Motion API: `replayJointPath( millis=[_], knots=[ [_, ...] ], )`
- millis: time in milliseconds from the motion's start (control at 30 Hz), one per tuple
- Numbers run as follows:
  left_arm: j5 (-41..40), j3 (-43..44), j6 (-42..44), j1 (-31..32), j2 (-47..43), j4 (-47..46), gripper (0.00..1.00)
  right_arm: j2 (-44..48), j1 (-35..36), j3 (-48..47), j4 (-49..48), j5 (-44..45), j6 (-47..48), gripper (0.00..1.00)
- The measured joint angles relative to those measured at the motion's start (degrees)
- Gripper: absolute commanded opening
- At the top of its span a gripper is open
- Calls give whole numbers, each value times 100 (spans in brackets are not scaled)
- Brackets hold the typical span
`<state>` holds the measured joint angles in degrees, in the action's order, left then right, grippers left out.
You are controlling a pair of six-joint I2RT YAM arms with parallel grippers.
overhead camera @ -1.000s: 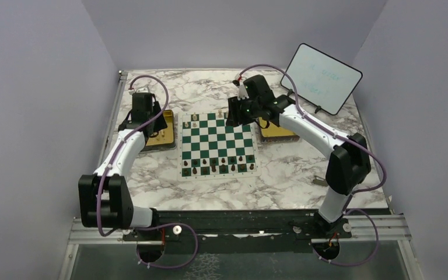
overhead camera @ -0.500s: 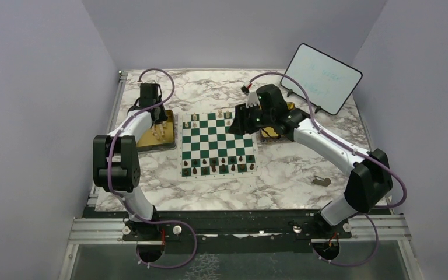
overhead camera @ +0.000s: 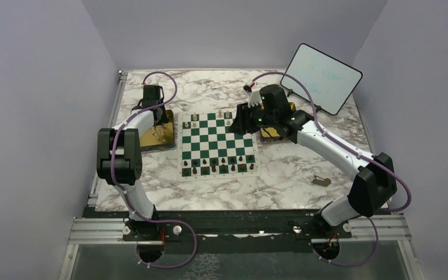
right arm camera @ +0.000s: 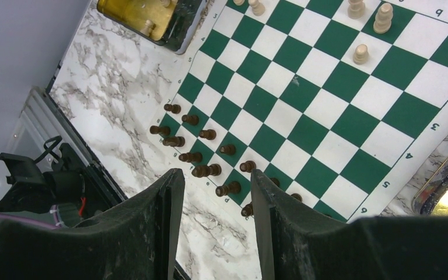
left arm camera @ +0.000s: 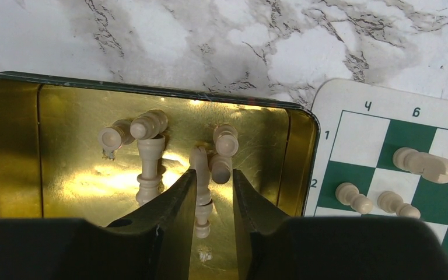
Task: Set up the chess pieces on the board
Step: Pick up the chess piece from the storage box.
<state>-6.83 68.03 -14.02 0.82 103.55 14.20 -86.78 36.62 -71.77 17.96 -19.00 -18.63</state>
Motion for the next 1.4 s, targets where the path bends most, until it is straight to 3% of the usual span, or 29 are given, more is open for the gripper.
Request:
replayJointPath(
  millis=[233, 533, 900, 1400],
  knots=[
    [50, 0, 9, 0, 105, -26, 25, 13, 0, 0, 7, 4, 4, 50],
    [175, 37, 37, 0, 195, -33, 12, 116, 0, 15, 7, 4, 7, 51],
    [181, 260, -13, 0, 52, 374, 12, 470, 0, 232, 15, 17, 61, 51],
    [553, 313, -210, 83, -1285, 739, 12, 1126, 0, 793, 9, 232, 31, 63]
  ],
)
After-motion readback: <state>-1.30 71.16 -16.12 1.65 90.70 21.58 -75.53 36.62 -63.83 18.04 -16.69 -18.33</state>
